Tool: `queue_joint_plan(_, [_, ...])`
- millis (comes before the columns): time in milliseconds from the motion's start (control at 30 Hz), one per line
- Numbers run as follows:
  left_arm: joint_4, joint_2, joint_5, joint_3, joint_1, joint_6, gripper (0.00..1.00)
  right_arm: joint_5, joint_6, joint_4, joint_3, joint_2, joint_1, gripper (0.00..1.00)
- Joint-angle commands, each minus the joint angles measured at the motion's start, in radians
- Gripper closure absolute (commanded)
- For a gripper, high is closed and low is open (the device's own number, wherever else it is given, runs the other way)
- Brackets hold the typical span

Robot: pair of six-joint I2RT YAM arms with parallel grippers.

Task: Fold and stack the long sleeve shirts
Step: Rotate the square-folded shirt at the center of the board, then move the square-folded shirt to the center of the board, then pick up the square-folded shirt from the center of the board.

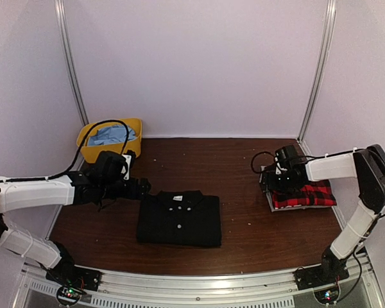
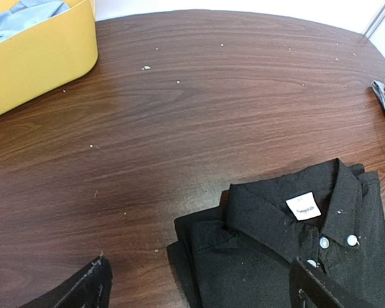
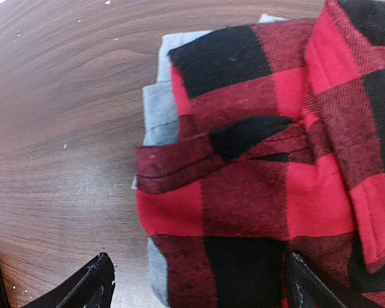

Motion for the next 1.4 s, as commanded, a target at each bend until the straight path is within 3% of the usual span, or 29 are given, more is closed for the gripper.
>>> queue_joint_plan(0, [0.013,-0.017,-0.016,-0.011,0.005,-0.013,0.02,-0.112,0.053,0.093,-0.031,0.057,0.074,0.08])
queue_joint_plan(267, [0.006,-0.033,-0.025,-0.044,0.005,-0.033,0.02,-0.104,0.141,0.167,0.005,0.137,0.224,0.09])
queue_joint_plan(433, [0.034,-0.037,0.021,-0.095,0.005,-0.071,0.02,-0.064,0.151,0.121,0.079,0.17,0.305,0.08])
queue_joint_plan(733, [0.085,-0.008,0.176,-0.131,0.012,-0.097,0.02,0.011,0.122,0.051,0.086,-0.014,0.401,0.07])
queue_joint_plan(1000, [0.186,0.052,0.409,-0.171,0.087,-0.119,0.08,-0.082,0.176,0.097,0.066,-0.02,0.519,0.11])
queue_joint_plan(1367, [0.275,0.099,0.61,-0.246,0.179,-0.109,0.21,-0.231,0.307,0.318,-0.047,0.093,0.528,0.22])
